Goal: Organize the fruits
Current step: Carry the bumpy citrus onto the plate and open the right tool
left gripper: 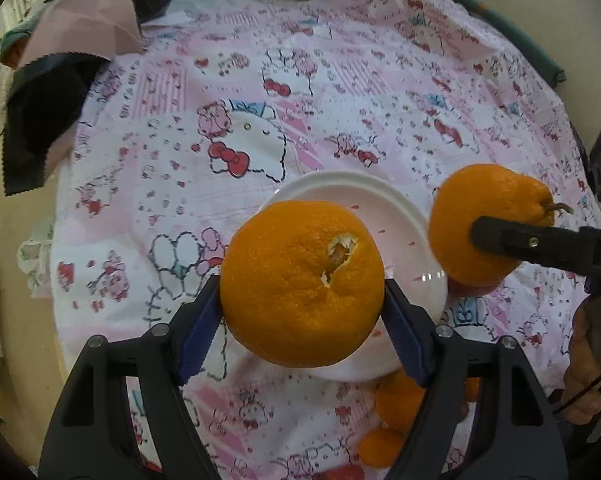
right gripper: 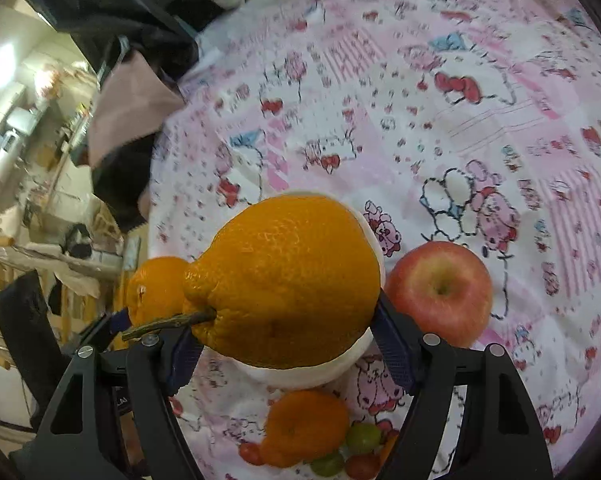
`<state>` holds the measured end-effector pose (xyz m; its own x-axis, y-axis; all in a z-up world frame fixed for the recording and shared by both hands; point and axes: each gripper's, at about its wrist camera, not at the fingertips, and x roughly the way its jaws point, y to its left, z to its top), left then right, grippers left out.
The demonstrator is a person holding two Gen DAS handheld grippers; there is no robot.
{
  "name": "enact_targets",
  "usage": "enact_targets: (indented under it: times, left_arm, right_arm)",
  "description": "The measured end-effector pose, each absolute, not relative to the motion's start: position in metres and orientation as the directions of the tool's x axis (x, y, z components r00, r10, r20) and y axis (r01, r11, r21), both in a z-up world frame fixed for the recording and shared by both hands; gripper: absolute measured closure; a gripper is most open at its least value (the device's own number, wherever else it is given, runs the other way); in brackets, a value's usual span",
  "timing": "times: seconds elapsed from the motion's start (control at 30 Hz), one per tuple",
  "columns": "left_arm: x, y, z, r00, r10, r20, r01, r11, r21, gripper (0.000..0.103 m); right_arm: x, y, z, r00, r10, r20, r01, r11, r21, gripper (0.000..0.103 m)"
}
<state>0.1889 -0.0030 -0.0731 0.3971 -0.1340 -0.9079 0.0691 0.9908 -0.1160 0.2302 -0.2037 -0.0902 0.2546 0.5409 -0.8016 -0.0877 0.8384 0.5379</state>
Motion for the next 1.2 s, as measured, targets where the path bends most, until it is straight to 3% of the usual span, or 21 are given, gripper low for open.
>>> enact_targets:
  times: [0.33,0.83,1.0,1.2]
  left_arm:
    - [0.215,-0.018,-0.113,0.345,-0.100,-0.933,0.131,0.990,-0.058,0.029]
    - [0.226,-0.023,-0.134,0.342,-0.097,-0.935,0.149,0.988,-0.047,0.027]
    - [0.228,-0.016,-0.136,0.333,-0.125,-0.935,0.126,0.988,-0.088,0.025]
    - [0.224,-0.021,-0.133,0.337,-0.098,-0.936,0.153,0.987,-0.048,0.025]
  right_arm:
    - [0.257,-0.171,-0.127,0.157,0.485,-0.860,-0.071,0.874,0.480,0.024]
    - [0.264,-0.147,-0.140,0.155,0.336,-0.929,-0.129,0.939,0.318,0.021]
    - [0.262,-0.146,-0.140,0.161,0.334,-0.929,-0.139,0.939,0.314,0.020]
    - [0.264,-0.149,-0.139,0.147,0.370,-0.917,-0.124,0.927,0.354,0.019]
